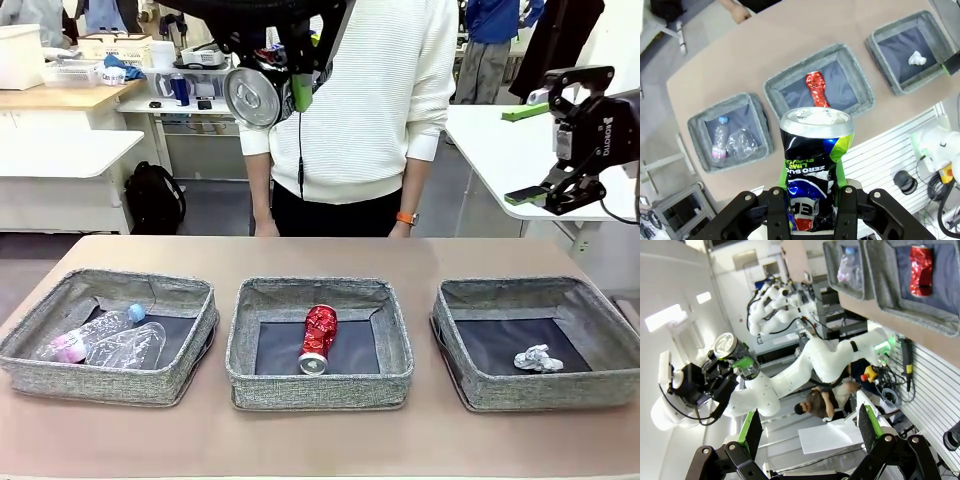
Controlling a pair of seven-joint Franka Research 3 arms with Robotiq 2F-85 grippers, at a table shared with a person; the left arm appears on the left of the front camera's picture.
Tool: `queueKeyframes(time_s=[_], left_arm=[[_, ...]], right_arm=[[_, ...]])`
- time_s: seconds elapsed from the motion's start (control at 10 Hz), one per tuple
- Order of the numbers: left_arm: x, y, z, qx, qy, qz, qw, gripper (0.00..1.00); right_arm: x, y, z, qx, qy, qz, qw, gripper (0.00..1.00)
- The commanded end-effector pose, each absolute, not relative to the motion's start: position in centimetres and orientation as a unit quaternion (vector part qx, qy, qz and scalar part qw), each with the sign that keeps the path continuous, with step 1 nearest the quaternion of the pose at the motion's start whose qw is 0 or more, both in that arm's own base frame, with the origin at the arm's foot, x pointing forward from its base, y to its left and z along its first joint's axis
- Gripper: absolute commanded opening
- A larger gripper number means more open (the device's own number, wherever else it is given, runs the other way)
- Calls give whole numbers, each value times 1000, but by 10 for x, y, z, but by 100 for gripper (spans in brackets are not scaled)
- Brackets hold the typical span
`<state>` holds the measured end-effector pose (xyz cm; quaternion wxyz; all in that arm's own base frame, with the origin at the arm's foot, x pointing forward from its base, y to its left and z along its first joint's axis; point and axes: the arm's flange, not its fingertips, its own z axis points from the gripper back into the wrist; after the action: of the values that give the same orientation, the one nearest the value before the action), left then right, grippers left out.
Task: Sort the waste into the appropriate baskets.
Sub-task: Place the picked waste into the Fabric basket indicated by the person.
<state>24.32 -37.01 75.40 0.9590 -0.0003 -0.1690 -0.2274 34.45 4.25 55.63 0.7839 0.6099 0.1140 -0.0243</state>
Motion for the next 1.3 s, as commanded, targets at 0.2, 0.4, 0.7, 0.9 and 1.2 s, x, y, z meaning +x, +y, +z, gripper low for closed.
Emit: queueKeyframes(time_s=[0.2,0.4,0.7,0.9,1.2], left_arm=[[242,-364,755,5,-173,-225,959,37],[242,-364,755,5,-173,-225,959,37],[242,-364,755,5,-173,-225,959,37],[242,-364,755,5,-173,-225,959,37],[242,-364,755,5,-173,-225,959,37]], right_arm=[[345,43,558,618,110,-16,778,100],[345,43,558,618,110,-16,778,100],[345,43,558,618,110,-16,778,100],[345,43,558,618,110,-16,778,100],[345,43,558,618,110,-16,778,100]])
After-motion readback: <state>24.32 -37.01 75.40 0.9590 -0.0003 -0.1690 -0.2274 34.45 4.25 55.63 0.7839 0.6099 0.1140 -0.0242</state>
